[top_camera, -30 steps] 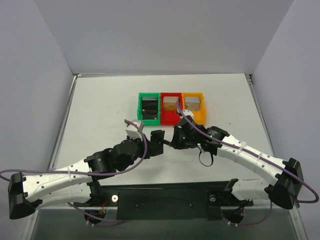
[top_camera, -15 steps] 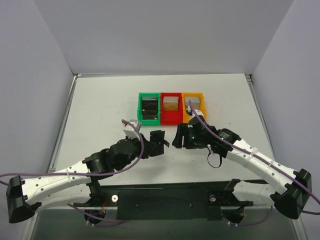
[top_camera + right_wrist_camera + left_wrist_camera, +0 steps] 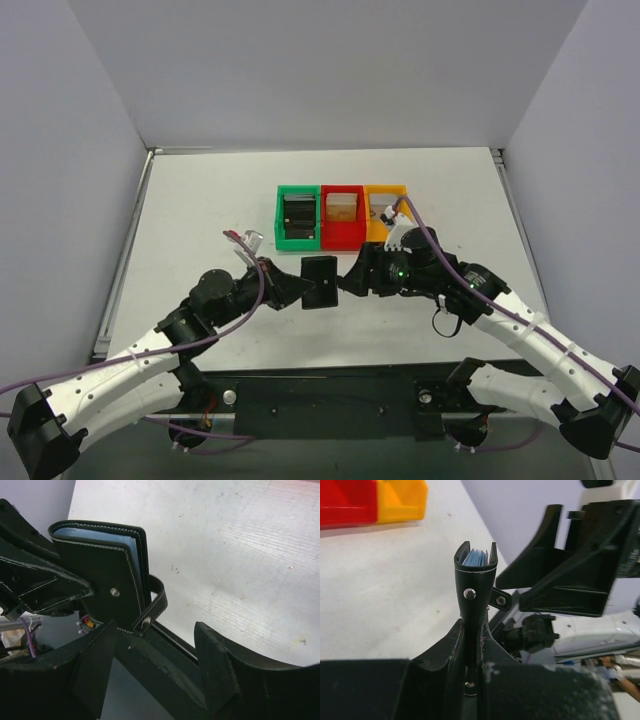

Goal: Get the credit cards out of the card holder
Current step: Open the card holder at the center of the board.

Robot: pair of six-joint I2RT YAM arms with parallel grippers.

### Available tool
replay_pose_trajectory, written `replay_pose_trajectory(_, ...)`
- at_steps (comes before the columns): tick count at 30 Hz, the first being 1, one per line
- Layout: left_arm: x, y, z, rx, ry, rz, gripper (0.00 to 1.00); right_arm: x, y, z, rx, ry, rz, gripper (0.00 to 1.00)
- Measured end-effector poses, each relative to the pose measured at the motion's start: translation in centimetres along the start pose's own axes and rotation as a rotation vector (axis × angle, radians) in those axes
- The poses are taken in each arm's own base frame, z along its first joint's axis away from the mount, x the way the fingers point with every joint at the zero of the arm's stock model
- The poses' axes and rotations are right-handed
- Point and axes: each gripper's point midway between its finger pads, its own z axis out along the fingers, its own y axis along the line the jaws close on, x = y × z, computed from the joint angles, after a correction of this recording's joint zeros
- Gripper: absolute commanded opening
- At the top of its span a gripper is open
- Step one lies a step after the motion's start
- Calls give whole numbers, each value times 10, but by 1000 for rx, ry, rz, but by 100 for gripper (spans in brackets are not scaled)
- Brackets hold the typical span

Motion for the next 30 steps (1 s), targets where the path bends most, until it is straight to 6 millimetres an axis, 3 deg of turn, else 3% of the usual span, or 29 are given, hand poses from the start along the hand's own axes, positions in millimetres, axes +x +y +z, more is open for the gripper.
replay_pose_trajectory(6, -3, -40, -5, 185, 23, -34, 0, 3, 9, -1, -52, 23, -14, 52)
replay_pose_trajectory(18, -5, -59, -14, 349, 48, -109, 0, -5, 13, -25, -135, -48, -4, 57)
replay_pose_trajectory(30, -10, -91, -21, 542, 87, -180, 0, -7, 21, -28, -206, -73, 2, 55)
